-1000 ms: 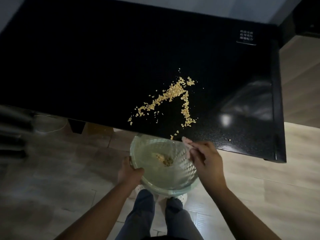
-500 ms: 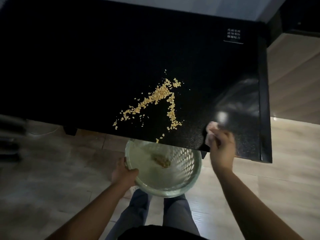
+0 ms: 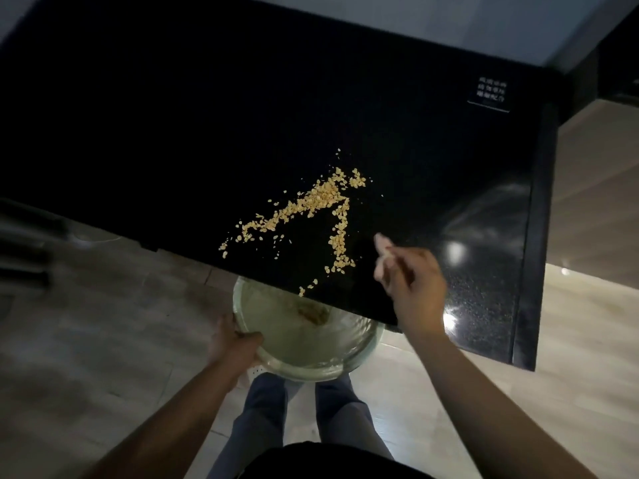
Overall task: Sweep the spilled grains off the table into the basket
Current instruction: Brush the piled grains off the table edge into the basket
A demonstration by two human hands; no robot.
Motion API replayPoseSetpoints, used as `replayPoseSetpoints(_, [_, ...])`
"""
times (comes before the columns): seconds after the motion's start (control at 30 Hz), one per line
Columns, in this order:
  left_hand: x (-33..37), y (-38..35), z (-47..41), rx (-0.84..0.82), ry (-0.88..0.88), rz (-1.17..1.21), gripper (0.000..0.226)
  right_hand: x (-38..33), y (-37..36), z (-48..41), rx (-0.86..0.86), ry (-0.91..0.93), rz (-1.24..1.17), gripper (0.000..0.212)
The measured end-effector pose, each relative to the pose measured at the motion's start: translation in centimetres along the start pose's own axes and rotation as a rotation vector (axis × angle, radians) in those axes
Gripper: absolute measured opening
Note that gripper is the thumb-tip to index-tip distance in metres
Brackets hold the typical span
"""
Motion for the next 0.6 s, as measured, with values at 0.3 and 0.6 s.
replayPoseSetpoints(0.3, [1.0, 0.7, 1.6, 0.021, 0.031, 0.131, 0.056, -1.2, -7.6, -0.2, -0.192, 0.103, 0.077, 0.025])
replayPoseSetpoints(0.6, [0.7, 1.4, 1.0, -0.004, 0.051, 0.193, 0.048, -4.7, -8.8, 3.6, -0.388, 0.227, -0.057, 0.022])
Point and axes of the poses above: each hand's wrist, its own z-axis away from the middle knuckle, its own y-axis out of the back of the hand, x = y × z, the point moved 10 cm from there along -z, towards the middle knuckle, and after that the axes turned 3 degrees about z, right-handed, at the moved point
